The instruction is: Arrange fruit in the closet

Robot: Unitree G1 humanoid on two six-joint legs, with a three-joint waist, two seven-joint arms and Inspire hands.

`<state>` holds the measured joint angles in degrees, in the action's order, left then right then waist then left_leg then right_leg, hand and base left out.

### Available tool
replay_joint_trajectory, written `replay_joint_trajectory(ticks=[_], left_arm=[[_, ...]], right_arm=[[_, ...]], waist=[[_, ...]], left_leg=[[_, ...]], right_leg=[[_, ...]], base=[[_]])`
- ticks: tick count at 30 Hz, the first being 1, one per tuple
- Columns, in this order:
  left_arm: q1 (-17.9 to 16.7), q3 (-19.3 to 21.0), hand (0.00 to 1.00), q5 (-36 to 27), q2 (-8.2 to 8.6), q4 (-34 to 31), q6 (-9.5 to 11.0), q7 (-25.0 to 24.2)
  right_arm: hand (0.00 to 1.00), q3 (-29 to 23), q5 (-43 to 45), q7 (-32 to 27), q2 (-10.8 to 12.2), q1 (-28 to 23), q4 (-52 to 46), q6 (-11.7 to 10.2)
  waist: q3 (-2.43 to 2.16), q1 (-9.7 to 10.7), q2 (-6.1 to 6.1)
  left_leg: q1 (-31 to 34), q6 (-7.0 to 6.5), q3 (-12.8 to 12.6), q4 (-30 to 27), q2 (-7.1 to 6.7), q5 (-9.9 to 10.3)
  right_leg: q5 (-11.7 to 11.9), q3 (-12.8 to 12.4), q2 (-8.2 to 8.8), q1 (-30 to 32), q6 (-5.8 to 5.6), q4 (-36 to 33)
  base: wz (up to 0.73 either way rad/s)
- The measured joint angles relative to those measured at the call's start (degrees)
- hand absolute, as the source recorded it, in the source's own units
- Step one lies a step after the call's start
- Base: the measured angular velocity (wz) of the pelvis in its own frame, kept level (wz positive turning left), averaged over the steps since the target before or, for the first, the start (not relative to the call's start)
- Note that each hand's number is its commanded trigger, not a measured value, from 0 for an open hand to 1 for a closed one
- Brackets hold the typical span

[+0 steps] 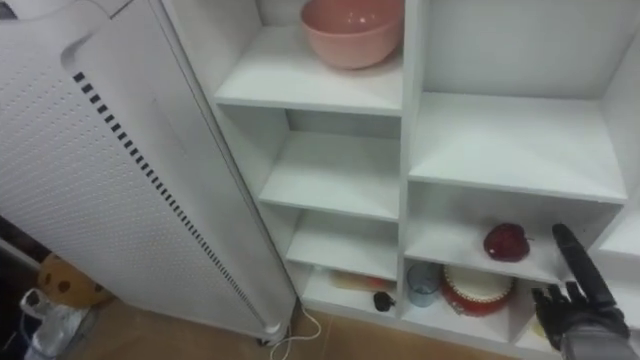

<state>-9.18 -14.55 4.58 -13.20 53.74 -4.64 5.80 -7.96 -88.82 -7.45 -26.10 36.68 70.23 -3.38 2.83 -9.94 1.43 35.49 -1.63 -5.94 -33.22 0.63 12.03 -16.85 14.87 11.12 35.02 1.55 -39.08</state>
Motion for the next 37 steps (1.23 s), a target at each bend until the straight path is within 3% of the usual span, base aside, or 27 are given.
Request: replay_joint_trajectory(ticks=[2,7,9,13,16,19,21,23,28,33,37], left_arm=[[0.51,0.91,0.0,-0.04,-0.09,1.37,0.02,-0.61],[1.62,4.88,0.0,0.16,-1.16,3.79,0.08,-0.97],[1.38,7.32,0.0,2.12,-1.02,4.96,0.21,-0.94],[0.06,8.96,0.0,4.44,-0.75,5.21,0.69,0.08],[-0.63,9.89,0.0,5.74,-0.63,3.54,1.07,0.27],[-0.51,10.32,0.0,5.63,-0.49,3.45,1.12,0.44],[-0.39,12.17,0.0,5.49,0.61,3.59,1.13,1.37],[-0.89,12.95,0.0,4.91,1.34,3.58,1.19,1.55],[-1.9,17.17,0.0,5.02,3.27,4.89,2.11,2.16],[-3.53,19.61,0.0,5.33,3.47,5.95,2.12,2.45],[-4.14,22.09,0.0,6.3,5.39,6.08,1.66,2.54]], right_arm=[[0.0,0.66,1.18,1.91,0.04,-2.4,0.87,0.49],[0.0,2.31,7.93,5.59,1.92,-12.09,1.33,1.57],[0.0,3.32,13.93,7.39,4.26,-19.78,1.55,1.69],[0.0,6.94,27.47,9.48,8.0,-29.53,1.35,3.35],[0.0,9.39,38.52,10.16,8.59,-32.57,1.34,4.07],[0.0,10.66,43.22,10.59,9.29,-33.45,1.1,4.19],[0.0,11.22,46.34,11.4,10.38,-35.22,1.0,4.25],[0.0,11.22,49.61,11.37,11.74,-36.02,0.78,4.32],[0.0,11.07,55.65,12.79,14.98,-38.72,0.86,4.25],[0.0,11.05,61.06,13.12,15.81,-42.33,0.95,4.24],[0.0,10.52,67.35,12.06,17.12,-43.65,1.77,4.33]], waist=[[0.12,0.51,-0.26],[-0.31,2.71,-1.7],[-1.28,3.59,-2.59],[-2.33,5.22,-3.81],[-2.48,6.16,-4.06],[-2.57,6.81,-3.97],[-2.46,7.45,-3.76],[-2.75,7.93,-3.97],[-2.88,8.38,-4.18],[-2.95,8.47,-3.81],[-2.85,8.8,-3.56]], left_leg=[[-2.48,0.08,-0.24,1.12,0.52,0.02],[-9.97,0.55,0.43,5.63,0.84,-0.08],[-15.11,0.76,0.92,8.91,0.83,-0.19],[-22.15,0.86,0.72,12.72,0.76,-0.06],[-26.41,0.76,-0.27,14.7,0.73,0.01],[-29.58,0.78,-1.04,16.12,0.68,0.1],[-32.89,0.86,-1.14,17.96,0.72,0.17],[-34.91,0.92,-1.25,18.81,0.67,0.28],[-39.17,1.45,-1.9,19.98,0.71,0.61],[-41.35,1.64,-1.8,21.47,0.66,0.8],[-42.09,1.65,-2.05,21.81,0.71,0.83]], right_leg=[[0.16,0.54,-0.45,-2.86,-0.11,1.87],[1.36,2.49,-2.29,-12.07,-0.69,8.98],[2.2,3.6,-3.56,-18.19,-1.29,13.78],[3.27,3.92,-4.52,-25.71,-2.25,19.42],[3.68,3.28,-4.52,-29.22,-2.74,20.66],[4.0,2.43,-4.93,-32.11,-3.03,22.51],[4.3,2.33,-5.4,-35.36,-3.17,24.81],[4.26,2.2,-5.57,-37.32,-3.28,25.69],[4.55,0.97,-6.51,-41.21,-3.41,27.57],[4.74,-0.7,-7.09,-44.12,-3.45,29.14],[4.85,-0.88,-7.23,-44.44,-3.44,29.42]], base=[[0.0],[0.06],[0.11],[-0.01],[-0.15],[-0.17],[0.0],[-0.03],[-0.08],[-0.02],[-0.02]])
